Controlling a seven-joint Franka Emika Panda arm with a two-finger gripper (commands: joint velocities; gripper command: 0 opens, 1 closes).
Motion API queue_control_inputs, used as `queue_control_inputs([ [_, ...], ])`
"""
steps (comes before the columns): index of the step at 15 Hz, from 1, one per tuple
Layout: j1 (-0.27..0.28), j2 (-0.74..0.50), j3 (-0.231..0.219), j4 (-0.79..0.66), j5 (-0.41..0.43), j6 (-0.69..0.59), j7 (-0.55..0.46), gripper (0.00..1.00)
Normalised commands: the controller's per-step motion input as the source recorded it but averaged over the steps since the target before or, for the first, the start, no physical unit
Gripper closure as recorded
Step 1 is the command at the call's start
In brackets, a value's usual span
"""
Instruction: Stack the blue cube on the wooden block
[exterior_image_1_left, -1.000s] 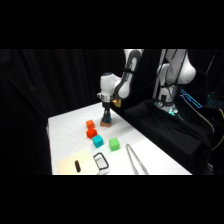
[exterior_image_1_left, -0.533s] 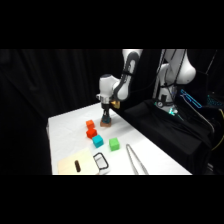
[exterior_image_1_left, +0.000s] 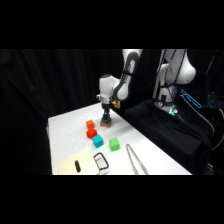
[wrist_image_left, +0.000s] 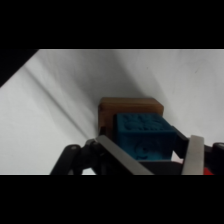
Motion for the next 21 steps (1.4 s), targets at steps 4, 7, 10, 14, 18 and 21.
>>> queue_control_inputs([
  [4,0.026,-0.33,-0.060,-0.08,-0.043,-0.23,-0.15,0.00],
  [7,0.034,-0.38,-0.080,-0.06,-0.102,-0.33,-0.11,0.00],
  [10,0.032,-0.41,-0.084,0.01,-0.150,-0.48,-0.07,0.00],
  [14,-0.014,-0.37,-0.004,0.12,-0.012,-0.53,-0.18,0.00],
  [18,-0.032,-0.24,0.003,0.26,-0.026,-0.55,-0.14,0.00],
  [21,-0.035,-0.11,0.001,0.33,-0.098,-0.51,-0.08,0.00],
])
